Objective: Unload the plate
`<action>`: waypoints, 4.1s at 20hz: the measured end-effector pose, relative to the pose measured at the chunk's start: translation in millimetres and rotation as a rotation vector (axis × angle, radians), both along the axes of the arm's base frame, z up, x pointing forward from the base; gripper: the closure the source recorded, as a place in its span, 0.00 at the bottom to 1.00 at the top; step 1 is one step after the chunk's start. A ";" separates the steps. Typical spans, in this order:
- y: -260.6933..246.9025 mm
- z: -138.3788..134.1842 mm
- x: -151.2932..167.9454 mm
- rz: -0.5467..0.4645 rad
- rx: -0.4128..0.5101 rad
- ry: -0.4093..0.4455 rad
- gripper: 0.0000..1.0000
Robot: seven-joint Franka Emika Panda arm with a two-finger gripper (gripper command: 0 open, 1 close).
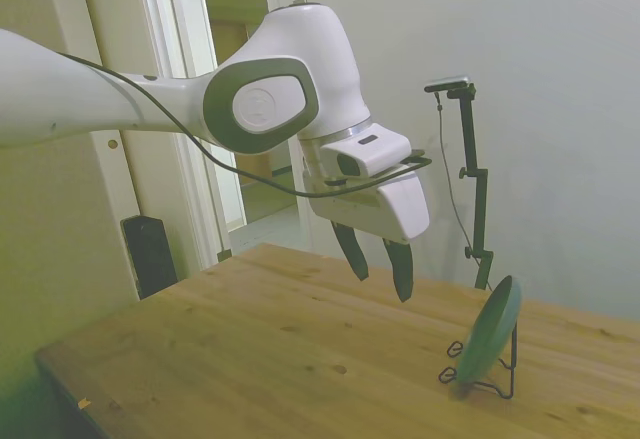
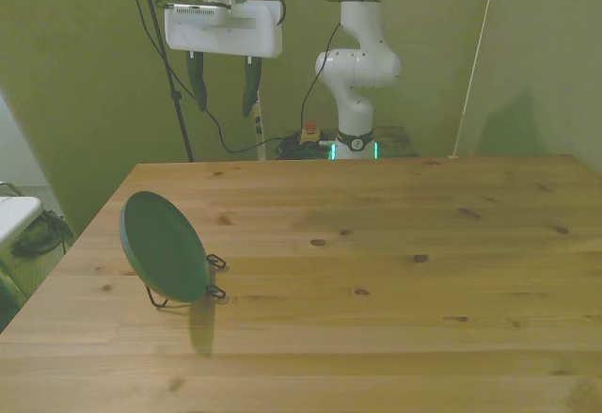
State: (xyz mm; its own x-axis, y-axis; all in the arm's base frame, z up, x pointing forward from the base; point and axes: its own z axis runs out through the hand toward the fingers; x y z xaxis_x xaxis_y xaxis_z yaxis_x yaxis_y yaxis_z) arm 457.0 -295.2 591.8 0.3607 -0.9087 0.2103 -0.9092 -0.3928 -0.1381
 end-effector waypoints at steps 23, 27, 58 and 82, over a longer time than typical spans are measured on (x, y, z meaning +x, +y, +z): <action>-87.8 -18.5 125.6 0.085 -0.128 0.103 0.00; -97.1 -37.6 146.2 0.090 -0.184 0.089 0.00; -101.7 -91.7 182.7 0.104 -0.258 0.137 1.00; -72.9 -28.6 185.7 0.134 -0.249 0.028 1.00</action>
